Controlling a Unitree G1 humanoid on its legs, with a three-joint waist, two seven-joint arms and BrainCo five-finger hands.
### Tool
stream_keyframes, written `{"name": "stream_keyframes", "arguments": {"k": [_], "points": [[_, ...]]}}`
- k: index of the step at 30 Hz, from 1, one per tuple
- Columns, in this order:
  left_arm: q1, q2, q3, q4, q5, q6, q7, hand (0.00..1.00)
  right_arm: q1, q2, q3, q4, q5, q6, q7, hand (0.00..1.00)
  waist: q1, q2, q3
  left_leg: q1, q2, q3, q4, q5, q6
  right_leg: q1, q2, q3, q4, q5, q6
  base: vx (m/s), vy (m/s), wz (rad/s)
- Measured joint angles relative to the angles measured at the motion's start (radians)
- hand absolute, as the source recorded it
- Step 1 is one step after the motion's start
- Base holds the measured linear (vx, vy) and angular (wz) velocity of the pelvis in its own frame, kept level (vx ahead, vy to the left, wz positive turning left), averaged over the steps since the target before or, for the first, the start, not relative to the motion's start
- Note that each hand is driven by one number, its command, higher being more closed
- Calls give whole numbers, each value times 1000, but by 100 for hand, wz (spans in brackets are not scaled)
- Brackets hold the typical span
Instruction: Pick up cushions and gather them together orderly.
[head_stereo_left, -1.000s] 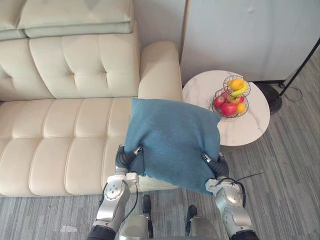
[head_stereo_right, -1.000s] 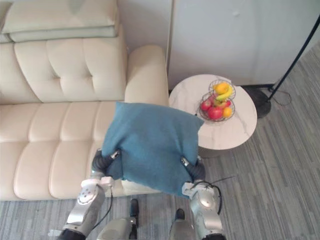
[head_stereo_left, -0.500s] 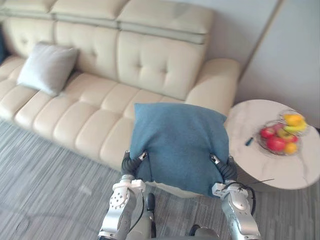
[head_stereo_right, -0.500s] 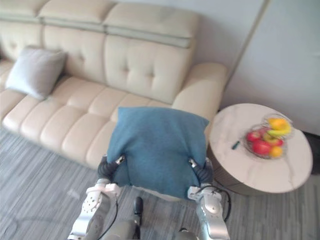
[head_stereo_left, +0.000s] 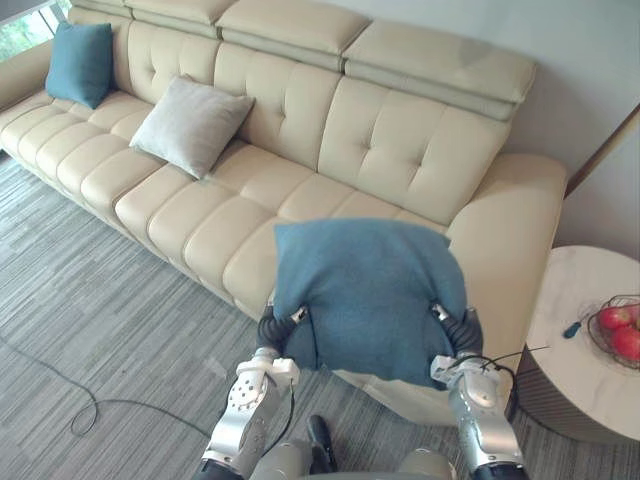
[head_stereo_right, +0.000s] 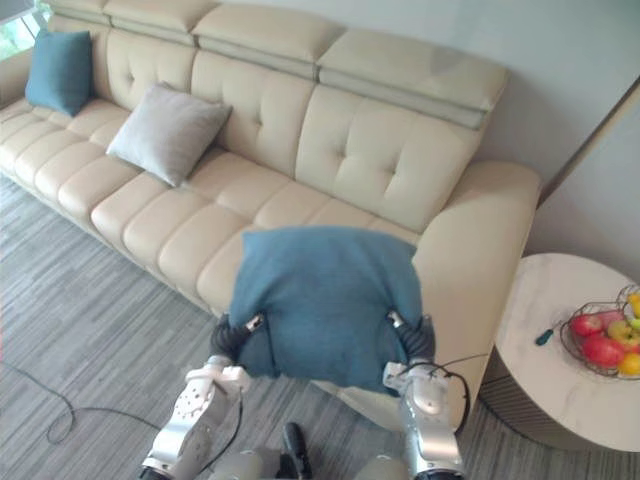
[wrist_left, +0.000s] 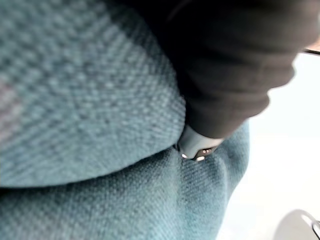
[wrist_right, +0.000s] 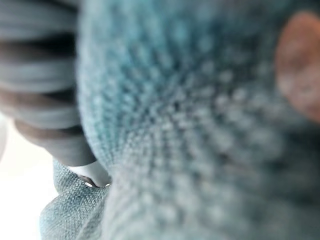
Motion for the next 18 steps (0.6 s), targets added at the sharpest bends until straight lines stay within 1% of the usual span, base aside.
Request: {"name": "stream_keyframes", "arguments": {"k": [1, 2, 3, 4, 5, 7, 8, 9, 10, 11, 12, 13, 14, 15, 16, 17, 18], "points": [[0, 1, -3, 1, 4, 1, -2, 100, 2, 0, 0, 0, 1, 0, 0, 100, -2, 0, 0, 8, -4, 0, -14, 1, -1, -9, 21, -14, -20, -3, 4, 143, 102, 28], [0, 3, -11, 7, 7, 2, -8, 100, 4, -8, -1, 0, 4, 1, 0, 100, -14, 0, 0, 24, -18, 0, -48, 3, -5, -34, 68, -56, -89, -4, 8, 88, 52, 25], [-1, 3, -12, 10, 7, 2, -11, 100, 3, -10, -1, 0, 5, 0, 0, 100, -18, 0, 0, 27, -21, 0, -51, 4, -6, -40, 80, -63, -110, -3, 8, 170, 73, 46], [0, 2, -15, 23, 8, 4, -24, 100, 10, -18, -1, -1, 6, 0, 1, 100, -34, -2, -2, 42, -45, 0, -48, 18, -7, -53, 108, -63, -183, 11, -4, 167, 49, 40], [1, 2, -17, 25, 9, 6, -27, 100, 14, -21, -1, -3, 6, 0, 1, 100, -35, -3, -1, 49, -54, -5, -49, 28, 11, -56, 111, -53, -198, 17, -14, 279, 68, 52], [2, 2, -30, 25, 12, 13, -36, 100, 52, -20, -6, -23, 7, 0, 1, 100, -46, -7, -3, 76, -91, -41, -46, 27, 15, -43, 112, -3, -241, 36, -29, 332, 30, 71], [7, 1, -30, 25, 20, 18, -46, 100, 69, -13, -10, -30, 7, 2, 1, 100, -46, -9, -1, 82, -100, -55, 3, -7, 19, -13, 113, -5, -283, 74, -38, 271, 5, 69], [8, 1, -30, 25, 20, 18, -46, 100, 71, -12, -10, -32, 8, 3, 1, 100, -46, -11, 0, 81, -99, -55, 12, -12, 20, -10, 113, -5, -287, 76, -42, 210, -4, 45], [17, -5, -29, 24, 22, 21, -46, 100, 86, -9, -9, -62, 7, 11, 1, 100, -40, -9, 6, 60, -85, -45, 113, -55, 14, 25, 112, -12, -302, 70, -44, 209, -14, 23], [41, -9, -27, 8, 24, 22, -46, 100, 121, 1, -5, -132, 7, 16, 1, 100, -29, -10, 9, -34, -44, -23, 368, -104, -4, 80, 111, -22, -345, 71, -44, 315, -26, 6], [82, -13, -20, -26, 24, 22, -46, 100, 150, -1, 5, -220, 7, 18, 2, 100, 0, -15, 15, -143, 41, 21, 672, -134, -13, 141, 117, -9, -378, 63, -54, 310, -17, -20], [96, -12, -20, -35, 24, 22, -48, 100, 154, 0, 6, -242, 7, 17, 3, 100, 16, -14, 16, -163, 76, 31, 733, -149, -14, 153, 125, 6, -381, 59, -56, 289, 4, -78], [128, -20, -20, -55, 24, 22, -54, 100, 155, -1, 12, -306, 7, 16, 6, 100, 37, -18, 17, -198, 171, 0, 808, -195, -40, 194, 134, 45, -385, 35, -59, 232, 36, -71], [129, -26, -21, -58, 24, 22, -56, 100, 152, -1, 12, -325, 7, 14, 6, 100, 38, -16, 17, -209, 191, -21, 788, -206, -55, 203, 133, 56, -385, 30, -52, 275, 107, -76], [128, -43, -14, -67, 24, 21, -57, 100, 138, 0, 13, -341, 7, 3, 5, 100, 44, -15, 16, -229, 223, -82, 713, -218, -75, 205, 129, 85, -383, 22, -37, 250, 224, -70], [123, -53, -7, -71, 25, 15, -57, 100, 114, 1, 13, -340, 7, -1, 3, 100, 48, -24, 21, -233, 215, -182, 608, -214, -84, 204, 116, 142, -379, 12, -16, 299, 350, -92], [116, -53, -7, -72, 26, 14, -57, 100, 99, 1, 13, -340, 6, -2, 2, 100, 57, -32, 26, -228, 196, -264, 527, -200, -106, 202, 98, 180, -374, 4, 3, 207, 271, -86]]}}
